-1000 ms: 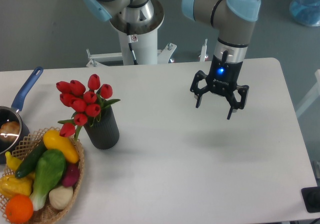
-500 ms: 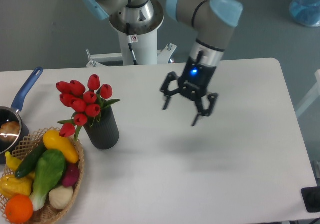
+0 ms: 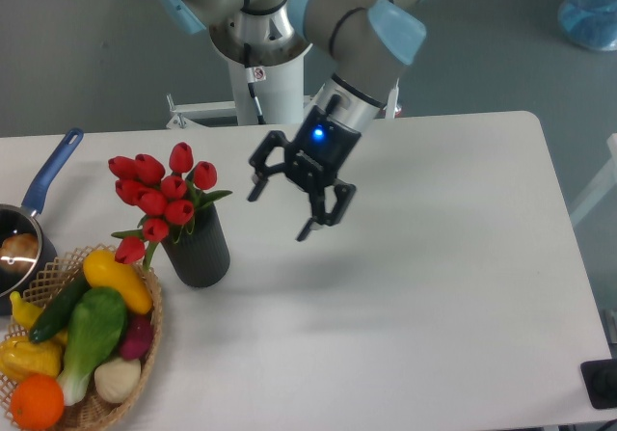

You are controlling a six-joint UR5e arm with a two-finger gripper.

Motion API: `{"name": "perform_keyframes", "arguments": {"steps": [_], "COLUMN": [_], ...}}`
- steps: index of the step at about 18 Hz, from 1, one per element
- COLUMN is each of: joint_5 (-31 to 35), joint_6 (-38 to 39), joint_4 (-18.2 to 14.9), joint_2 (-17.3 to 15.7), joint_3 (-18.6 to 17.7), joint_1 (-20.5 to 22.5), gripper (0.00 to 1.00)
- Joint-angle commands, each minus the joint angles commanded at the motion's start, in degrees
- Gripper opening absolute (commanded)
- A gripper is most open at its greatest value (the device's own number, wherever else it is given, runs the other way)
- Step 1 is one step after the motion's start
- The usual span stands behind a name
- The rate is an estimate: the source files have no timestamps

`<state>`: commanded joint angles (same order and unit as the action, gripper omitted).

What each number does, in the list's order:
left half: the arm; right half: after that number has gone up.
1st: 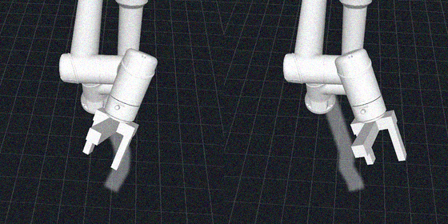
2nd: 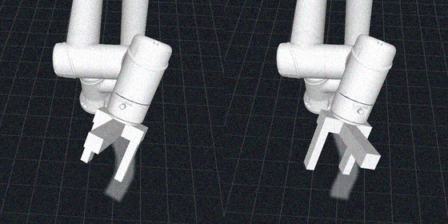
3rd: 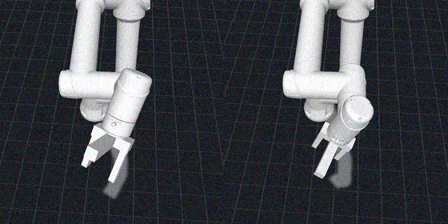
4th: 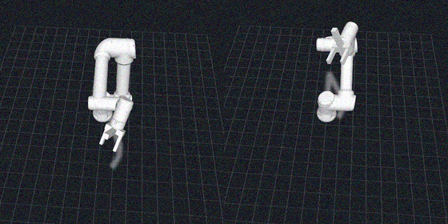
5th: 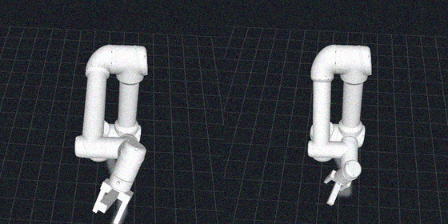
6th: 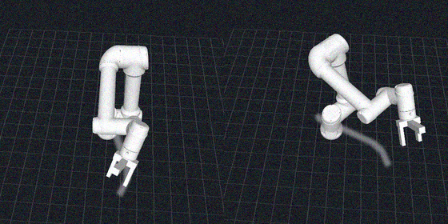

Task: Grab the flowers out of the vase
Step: 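Move the open gripper toward the red tulip stems above the black vase, then close the gripper around the tulip stems just below the blooms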

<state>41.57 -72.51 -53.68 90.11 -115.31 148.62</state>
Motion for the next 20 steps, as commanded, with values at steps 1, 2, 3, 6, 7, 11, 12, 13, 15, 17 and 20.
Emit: {"name": "perform_keyframes", "arguments": {"steps": [1, 2, 3, 6, 7, 11, 12, 13, 15, 17, 20], "joint_5": [0.09, 0.09, 0.0, 0.09, 0.0, -1.14, -1.32, -1.67, -2.9, -3.25, -5.18], "joint_6": [-0.17, -0.61, -1.4, -2.73, -2.81, -2.81, -2.81, -2.81, -2.81, -4.47, -5.36], "joint_4": [-2.37, -4.57, -6.33, -7.41, -7.41, -7.06, -6.79, -6.79, -6.79, -6.79, -6.79], "joint_2": [-1.76, -2.99, -3.44, -2.66, -2.48, -0.82, -0.46, -0.02, 0.77, 2.17, 2.62], "joint_3": [-0.18, -0.27, -0.27, -0.27, -0.27, -0.27, -0.18, 0.08, 0.0, 0.0, -0.62], "joint_1": [0.0, 0.0, -0.09, -2.54, -2.81, -5.18, -5.88, -6.33, -6.59, -7.73, -7.56], "gripper": [1.0, 1.0, 1.0, 1.0, 1.0, 1.0, 1.0, 1.0, 1.0, 1.0, 0.8]}}
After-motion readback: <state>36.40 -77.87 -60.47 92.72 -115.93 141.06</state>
